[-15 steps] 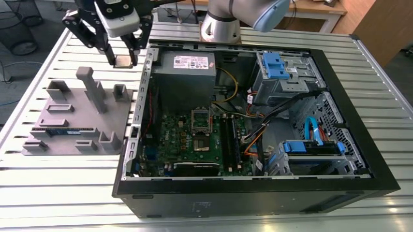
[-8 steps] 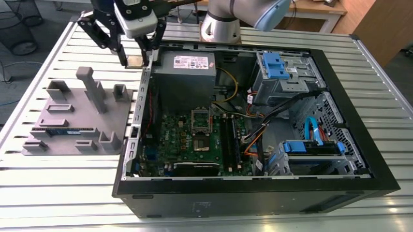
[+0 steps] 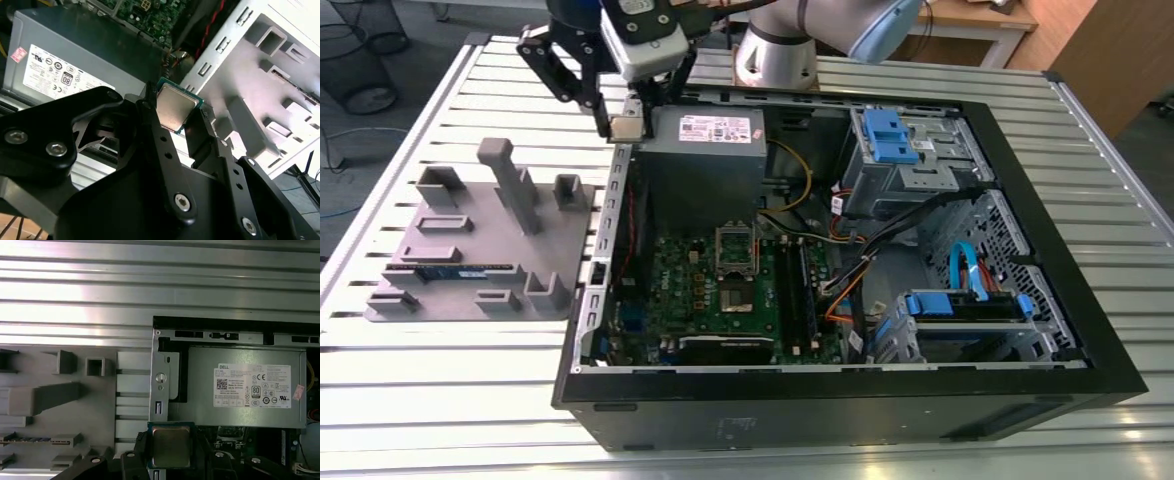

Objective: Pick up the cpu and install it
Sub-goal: 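Pick up the cpu and move it towards the insertion slot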

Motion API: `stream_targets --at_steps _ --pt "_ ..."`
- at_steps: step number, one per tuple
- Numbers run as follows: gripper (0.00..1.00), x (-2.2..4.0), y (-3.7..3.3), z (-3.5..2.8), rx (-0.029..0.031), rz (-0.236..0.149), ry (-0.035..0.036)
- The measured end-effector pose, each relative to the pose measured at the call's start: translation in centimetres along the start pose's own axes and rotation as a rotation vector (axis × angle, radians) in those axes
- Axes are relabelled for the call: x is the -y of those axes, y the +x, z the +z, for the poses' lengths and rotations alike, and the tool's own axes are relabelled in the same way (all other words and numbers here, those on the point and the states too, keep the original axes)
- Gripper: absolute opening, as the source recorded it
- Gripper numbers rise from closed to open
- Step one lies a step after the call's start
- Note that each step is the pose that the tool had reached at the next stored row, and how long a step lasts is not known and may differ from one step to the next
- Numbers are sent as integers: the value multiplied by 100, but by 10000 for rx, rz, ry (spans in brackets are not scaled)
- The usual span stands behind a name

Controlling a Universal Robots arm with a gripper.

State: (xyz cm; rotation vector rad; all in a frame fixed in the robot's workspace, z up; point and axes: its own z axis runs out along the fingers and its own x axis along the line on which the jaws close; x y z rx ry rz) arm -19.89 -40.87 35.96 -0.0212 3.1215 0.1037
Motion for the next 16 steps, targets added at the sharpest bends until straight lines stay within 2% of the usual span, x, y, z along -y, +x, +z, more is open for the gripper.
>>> stream_targets --at_steps 5,16 --pt "47 3 -187 5 -3 1 0" --pt "47 10 -650 17 -11 1 0"
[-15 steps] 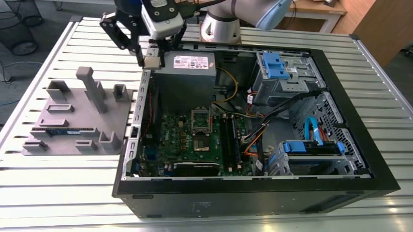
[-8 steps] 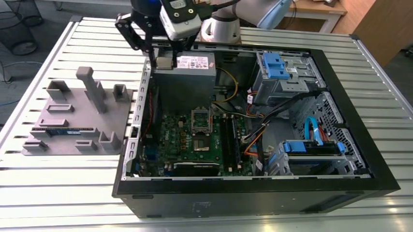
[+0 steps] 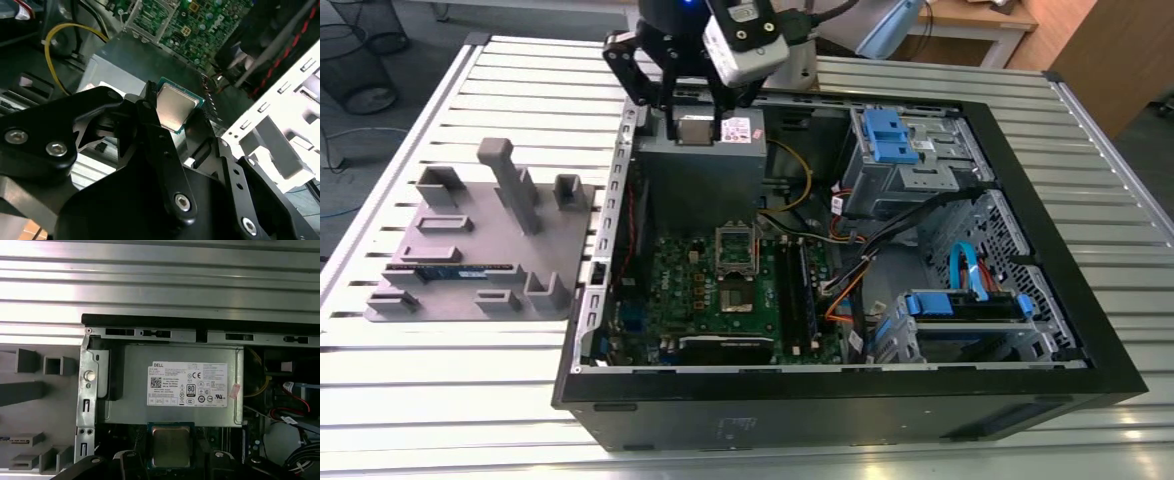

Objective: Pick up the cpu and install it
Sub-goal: 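Pick up the cpu and move it towards the insertion slot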

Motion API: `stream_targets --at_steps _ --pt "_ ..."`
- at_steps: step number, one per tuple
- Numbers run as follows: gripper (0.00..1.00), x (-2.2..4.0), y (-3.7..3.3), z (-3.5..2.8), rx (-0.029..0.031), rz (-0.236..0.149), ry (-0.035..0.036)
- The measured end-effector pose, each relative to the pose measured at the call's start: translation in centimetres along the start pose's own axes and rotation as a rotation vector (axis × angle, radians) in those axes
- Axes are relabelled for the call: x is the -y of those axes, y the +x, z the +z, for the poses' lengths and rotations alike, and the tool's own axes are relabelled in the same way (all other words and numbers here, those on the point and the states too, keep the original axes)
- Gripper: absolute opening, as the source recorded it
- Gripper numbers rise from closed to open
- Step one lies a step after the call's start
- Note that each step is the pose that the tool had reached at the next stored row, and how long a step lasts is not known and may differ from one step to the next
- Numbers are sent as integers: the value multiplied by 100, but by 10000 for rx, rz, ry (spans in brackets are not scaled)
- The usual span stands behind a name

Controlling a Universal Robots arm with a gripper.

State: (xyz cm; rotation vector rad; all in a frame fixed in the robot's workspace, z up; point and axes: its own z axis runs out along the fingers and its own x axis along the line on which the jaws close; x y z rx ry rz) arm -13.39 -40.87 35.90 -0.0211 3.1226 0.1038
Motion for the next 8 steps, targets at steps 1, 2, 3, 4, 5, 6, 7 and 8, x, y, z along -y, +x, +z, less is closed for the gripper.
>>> stream_targets --at_steps 1,2,3,4,5,6,7,8 --pt "47 1 -42 1 -1 0 0" --pt "47 1 -81 2 -2 0 0" --pt "47 2 -116 3 -2 1 0" --pt "47 2 -146 3 -3 0 1" --pt "47 2 -163 3 -3 0 1" --pt "47 3 -165 4 -2 -1 0" --pt "47 3 -165 4 -2 0 0" --pt "47 3 -165 4 -2 1 0"
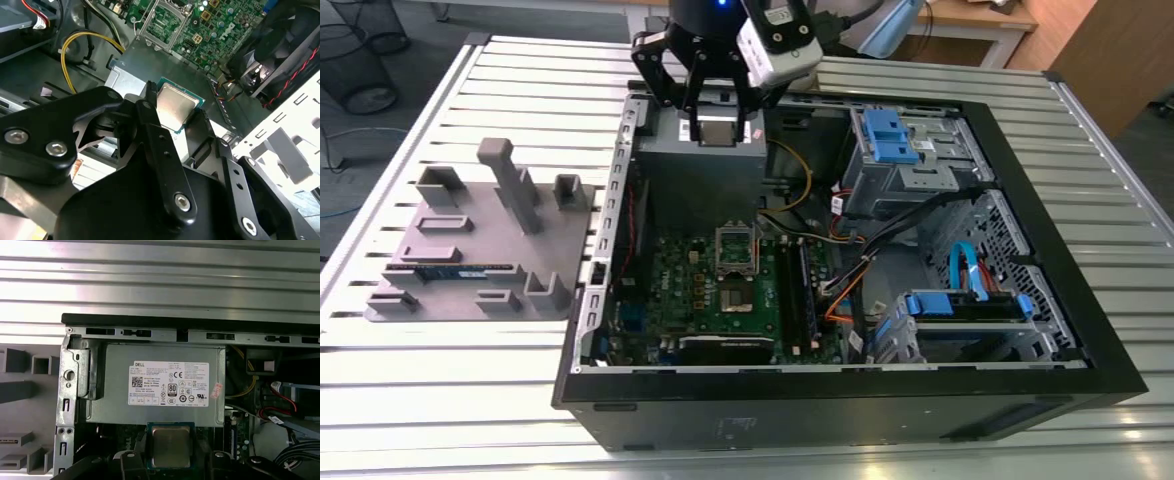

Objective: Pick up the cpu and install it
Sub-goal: 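Pick up the cpu and move it towards the insertion slot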

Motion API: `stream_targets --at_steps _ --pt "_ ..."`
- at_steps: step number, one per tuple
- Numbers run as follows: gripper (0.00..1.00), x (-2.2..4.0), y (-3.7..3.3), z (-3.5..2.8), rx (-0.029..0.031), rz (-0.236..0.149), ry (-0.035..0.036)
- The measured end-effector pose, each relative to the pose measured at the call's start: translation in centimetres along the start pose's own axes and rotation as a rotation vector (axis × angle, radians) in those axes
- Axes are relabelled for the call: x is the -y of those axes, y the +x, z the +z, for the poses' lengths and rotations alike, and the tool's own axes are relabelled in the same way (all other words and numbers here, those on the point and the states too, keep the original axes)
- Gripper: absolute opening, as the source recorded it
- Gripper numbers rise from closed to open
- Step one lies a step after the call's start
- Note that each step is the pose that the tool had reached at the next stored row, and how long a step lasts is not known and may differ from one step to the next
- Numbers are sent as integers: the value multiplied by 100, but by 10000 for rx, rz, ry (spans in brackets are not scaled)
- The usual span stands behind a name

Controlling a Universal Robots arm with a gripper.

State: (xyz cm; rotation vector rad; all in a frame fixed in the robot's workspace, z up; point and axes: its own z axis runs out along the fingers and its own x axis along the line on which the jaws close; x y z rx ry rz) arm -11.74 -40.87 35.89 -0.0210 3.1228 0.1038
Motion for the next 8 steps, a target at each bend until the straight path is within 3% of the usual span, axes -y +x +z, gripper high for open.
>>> stream_targets --at_steps 4,8 --pt "47 7 -2 -1 -1 -2 0" --pt "47 56 -1 -2 0 -1 0"
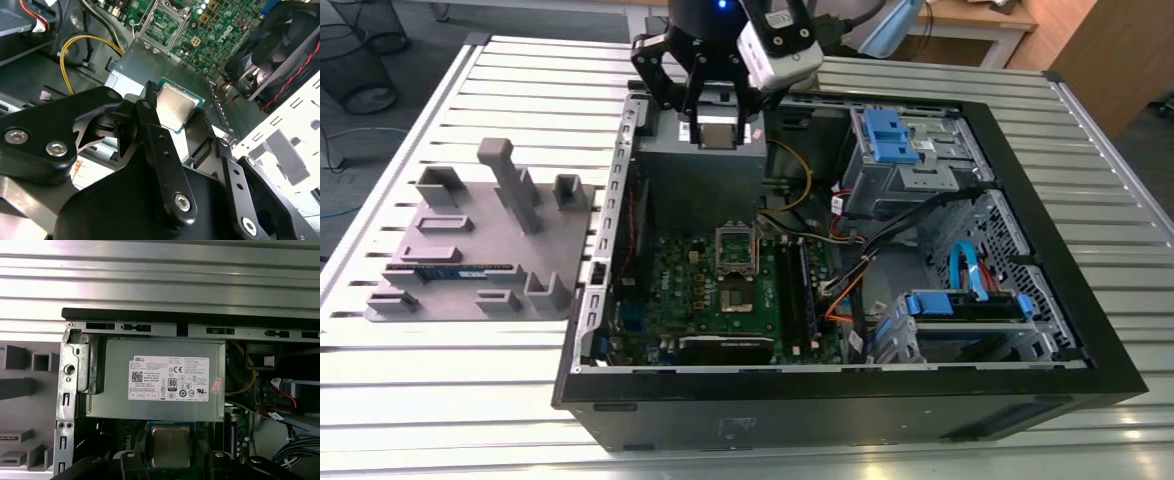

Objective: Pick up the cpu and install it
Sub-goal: 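Pick up the cpu and move it towards the insertion slot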

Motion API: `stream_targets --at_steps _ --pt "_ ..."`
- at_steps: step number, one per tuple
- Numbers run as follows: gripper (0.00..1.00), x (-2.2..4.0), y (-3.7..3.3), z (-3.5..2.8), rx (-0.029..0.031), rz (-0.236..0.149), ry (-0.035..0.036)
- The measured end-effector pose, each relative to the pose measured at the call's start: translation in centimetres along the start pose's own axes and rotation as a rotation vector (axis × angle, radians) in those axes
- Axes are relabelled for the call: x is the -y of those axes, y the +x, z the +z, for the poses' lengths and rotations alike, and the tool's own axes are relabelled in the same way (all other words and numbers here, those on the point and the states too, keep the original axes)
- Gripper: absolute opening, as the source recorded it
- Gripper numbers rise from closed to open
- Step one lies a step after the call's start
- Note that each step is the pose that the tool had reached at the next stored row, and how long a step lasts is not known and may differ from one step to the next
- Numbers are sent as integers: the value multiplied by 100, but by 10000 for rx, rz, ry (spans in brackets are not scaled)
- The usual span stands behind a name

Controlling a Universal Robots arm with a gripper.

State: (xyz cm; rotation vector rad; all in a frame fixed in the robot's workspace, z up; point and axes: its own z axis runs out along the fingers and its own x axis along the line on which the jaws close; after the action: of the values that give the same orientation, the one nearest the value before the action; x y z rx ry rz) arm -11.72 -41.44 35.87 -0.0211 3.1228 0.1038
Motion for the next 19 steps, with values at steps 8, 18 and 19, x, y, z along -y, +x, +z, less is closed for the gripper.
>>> stream_targets --at_steps 8,18,19 --pt "47 154 3 10 1 0 0" --pt "47 341 7 133 0 1 0" --pt "47 355 8 150 0 0 0"
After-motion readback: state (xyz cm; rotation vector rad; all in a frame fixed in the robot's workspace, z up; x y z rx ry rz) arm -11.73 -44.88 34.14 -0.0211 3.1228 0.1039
